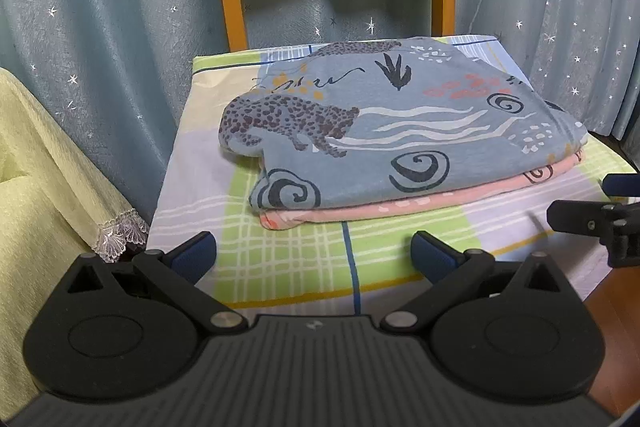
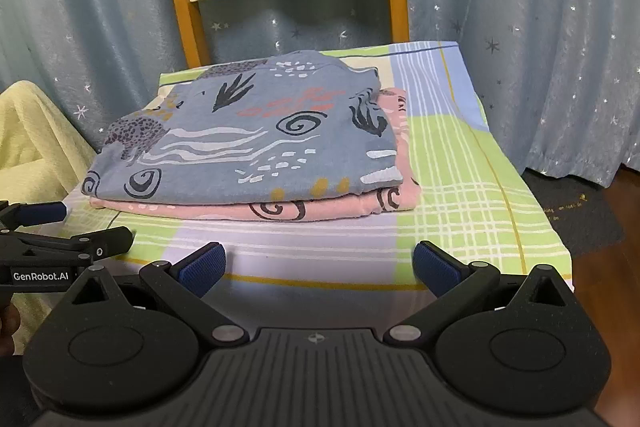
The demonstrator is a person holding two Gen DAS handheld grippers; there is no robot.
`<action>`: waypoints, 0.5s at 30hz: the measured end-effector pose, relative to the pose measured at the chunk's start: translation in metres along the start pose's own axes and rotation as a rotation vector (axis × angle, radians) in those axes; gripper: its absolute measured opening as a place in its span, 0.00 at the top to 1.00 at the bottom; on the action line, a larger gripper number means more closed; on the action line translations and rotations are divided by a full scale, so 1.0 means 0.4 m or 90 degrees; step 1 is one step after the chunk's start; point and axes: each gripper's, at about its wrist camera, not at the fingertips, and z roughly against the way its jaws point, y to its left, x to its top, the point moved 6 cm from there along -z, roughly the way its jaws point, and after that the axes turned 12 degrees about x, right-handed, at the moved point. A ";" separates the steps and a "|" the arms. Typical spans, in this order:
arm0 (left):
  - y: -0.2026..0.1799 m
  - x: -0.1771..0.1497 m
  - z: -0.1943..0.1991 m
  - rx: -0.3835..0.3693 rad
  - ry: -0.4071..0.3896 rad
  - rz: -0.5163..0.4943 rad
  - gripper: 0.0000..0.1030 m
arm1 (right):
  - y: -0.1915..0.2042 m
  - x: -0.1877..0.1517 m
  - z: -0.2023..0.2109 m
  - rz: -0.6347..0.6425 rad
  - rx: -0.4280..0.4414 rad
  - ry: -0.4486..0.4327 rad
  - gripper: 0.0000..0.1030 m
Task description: Fold clothes
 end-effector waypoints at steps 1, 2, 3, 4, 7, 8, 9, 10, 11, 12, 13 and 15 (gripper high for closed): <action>0.001 0.000 0.000 -0.001 0.001 0.001 0.01 | 0.000 0.001 -0.002 0.001 -0.001 0.000 0.00; 0.001 -0.001 -0.001 -0.002 0.002 0.003 0.01 | 0.001 0.001 -0.003 0.002 -0.003 0.000 0.00; 0.002 -0.001 -0.001 -0.004 0.003 0.004 0.01 | 0.001 0.002 -0.005 0.003 -0.005 0.000 0.00; 0.002 -0.001 -0.002 -0.005 0.004 0.005 0.01 | 0.001 0.002 -0.006 0.005 -0.006 0.000 0.00; 0.005 -0.002 -0.004 -0.009 0.008 0.011 0.01 | 0.002 0.002 -0.008 0.008 -0.009 -0.002 0.00; 0.005 -0.002 -0.004 -0.010 0.009 0.012 0.00 | 0.002 0.002 -0.008 0.010 -0.010 -0.002 0.00; 0.006 -0.003 -0.005 -0.011 0.011 0.014 0.00 | 0.002 0.001 -0.009 0.012 -0.011 -0.003 0.00; 0.006 -0.003 -0.005 -0.012 0.011 0.015 0.00 | 0.003 0.001 -0.010 0.013 -0.012 -0.003 0.00; 0.006 -0.002 -0.006 -0.012 0.012 0.016 0.00 | 0.003 0.000 -0.011 0.014 -0.013 -0.004 0.00; 0.006 -0.003 -0.006 -0.013 0.013 0.017 0.00 | 0.003 0.000 -0.011 0.014 -0.013 -0.005 0.00; 0.007 -0.003 -0.007 -0.014 0.014 0.019 0.00 | 0.003 0.001 -0.012 0.015 -0.014 -0.005 0.00; 0.008 -0.003 -0.008 -0.016 0.015 0.022 0.00 | 0.003 0.001 -0.012 0.015 -0.015 -0.006 0.00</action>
